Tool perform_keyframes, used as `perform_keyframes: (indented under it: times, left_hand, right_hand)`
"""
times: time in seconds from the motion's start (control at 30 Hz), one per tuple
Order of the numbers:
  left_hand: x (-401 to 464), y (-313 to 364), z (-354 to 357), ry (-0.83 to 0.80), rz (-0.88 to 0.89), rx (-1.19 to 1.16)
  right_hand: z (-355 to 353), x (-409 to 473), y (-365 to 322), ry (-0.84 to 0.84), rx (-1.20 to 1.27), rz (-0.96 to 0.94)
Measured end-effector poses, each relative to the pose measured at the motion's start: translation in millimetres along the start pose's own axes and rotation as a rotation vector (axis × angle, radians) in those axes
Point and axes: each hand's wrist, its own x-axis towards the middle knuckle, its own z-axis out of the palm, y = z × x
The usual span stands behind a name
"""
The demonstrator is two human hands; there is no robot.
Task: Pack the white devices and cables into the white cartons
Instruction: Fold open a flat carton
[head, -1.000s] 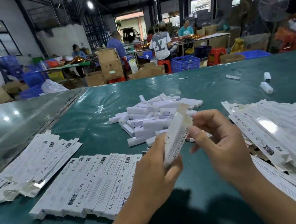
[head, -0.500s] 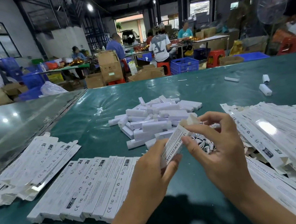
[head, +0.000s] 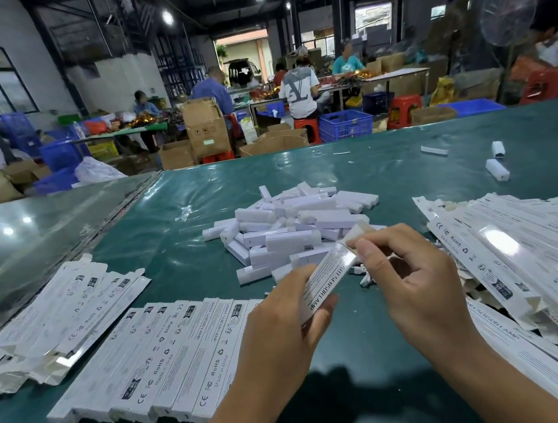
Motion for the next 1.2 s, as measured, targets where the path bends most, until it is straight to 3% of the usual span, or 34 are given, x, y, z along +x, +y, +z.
perform_keyframes:
  times: [0.2, 0.27, 0.33, 0.4, 0.47, 0.73, 0.97, 1.07, 1.2]
  left_hand:
    - [-0.2, -1.3, -0.6, 0.002, 0.035, 0.039]
    - [0.2, -2.6, -0.5, 0.001, 0.045, 0.059]
    - [0.6, -5.0, 0.3, 0.012, 0.043, 0.079]
    - [0.4, -8.2, 1.8, 0.017, 0.034, 0.072]
    - [0.1, -11.1, 1.7, 0.015, 0.037, 0.072]
    - [-0.1, -8.2, -0.3, 0.013, 0.096, 0.128]
    - [0.9, -8.3, -2.6, 0.02, 0.115, 0.142]
    - [-0.2, -10.0, -5.1, -0.026, 0.12, 0.172]
    - [-0.2, -7.1, -6.2, -0.08, 0.187, 0.173]
  right_hand:
    - [4.3, 1.2, 7.6, 0.062, 0.422, 0.387]
    - [2.5, 4.2, 10.5, -0.005, 0.528, 0.48]
    - [2.0, 3.7, 10.0, -0.107, 0.416, 0.409]
    - [2.8, -1.3, 5.8, -0.096, 0.074, 0.167]
    - [4.4, -7.8, 2.6, -0.084, -0.099, 0.011]
    - [0.4, -1.7, 4.1, -0.008, 0.025, 0.122]
    - [0.7, -4.7, 1.4, -0.009, -0.104, 0.001]
    - [0.0, -6.0, 1.5, -0.011, -0.247, -0.145]
    - [-3.8, 0.4, 1.4, 0.01, 0.001, 0.105]
